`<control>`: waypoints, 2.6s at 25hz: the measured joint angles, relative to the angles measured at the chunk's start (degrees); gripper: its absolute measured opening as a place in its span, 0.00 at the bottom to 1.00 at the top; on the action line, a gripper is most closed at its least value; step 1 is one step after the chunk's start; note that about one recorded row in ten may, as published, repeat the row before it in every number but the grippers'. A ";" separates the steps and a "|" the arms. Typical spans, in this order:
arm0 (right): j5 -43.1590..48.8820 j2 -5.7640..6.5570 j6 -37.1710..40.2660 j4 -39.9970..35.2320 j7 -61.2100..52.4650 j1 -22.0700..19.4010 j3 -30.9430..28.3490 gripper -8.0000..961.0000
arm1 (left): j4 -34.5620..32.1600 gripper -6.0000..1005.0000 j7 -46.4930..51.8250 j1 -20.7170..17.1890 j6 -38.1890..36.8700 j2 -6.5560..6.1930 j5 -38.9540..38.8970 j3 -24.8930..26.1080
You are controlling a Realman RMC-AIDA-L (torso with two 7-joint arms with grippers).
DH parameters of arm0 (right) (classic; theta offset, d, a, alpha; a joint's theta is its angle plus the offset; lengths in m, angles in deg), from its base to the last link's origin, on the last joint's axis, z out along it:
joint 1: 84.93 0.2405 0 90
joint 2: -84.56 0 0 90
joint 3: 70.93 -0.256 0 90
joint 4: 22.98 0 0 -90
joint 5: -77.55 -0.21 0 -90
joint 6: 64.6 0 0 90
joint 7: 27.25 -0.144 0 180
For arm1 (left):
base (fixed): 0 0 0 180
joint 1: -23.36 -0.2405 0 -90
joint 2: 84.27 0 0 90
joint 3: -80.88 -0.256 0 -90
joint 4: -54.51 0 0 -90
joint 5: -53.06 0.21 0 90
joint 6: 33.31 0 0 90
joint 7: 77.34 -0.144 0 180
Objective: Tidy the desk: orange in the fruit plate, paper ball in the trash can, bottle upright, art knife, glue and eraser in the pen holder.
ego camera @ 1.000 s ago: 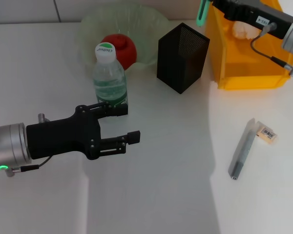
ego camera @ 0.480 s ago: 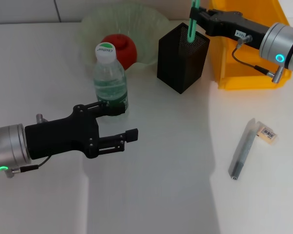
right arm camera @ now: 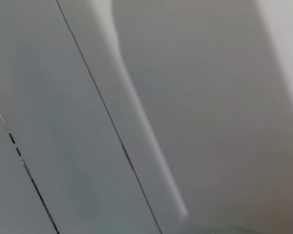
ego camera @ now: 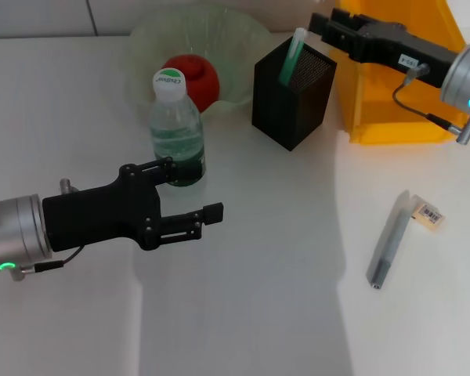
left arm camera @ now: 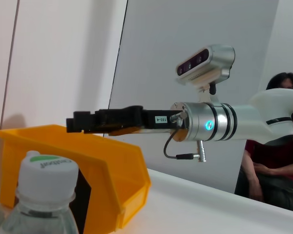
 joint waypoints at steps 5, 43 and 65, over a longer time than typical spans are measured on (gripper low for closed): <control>0.65 0.10 7.12 -10.89 -8.48 -5.64 0.50 0.55 | 0.00 0.76 0.00 -0.01 -0.19 0.02 -0.02 0.00; 75.81 0.03 24.89 -39.49 -47.09 -0.24 21.88 0.75 | 0.00 0.76 0.85 0.26 -1.18 0.00 0.62 -3.77; 75.18 -0.09 21.60 -35.25 -47.19 1.13 22.80 0.46 | 0.00 0.76 0.63 0.27 -0.73 0.11 0.61 -3.55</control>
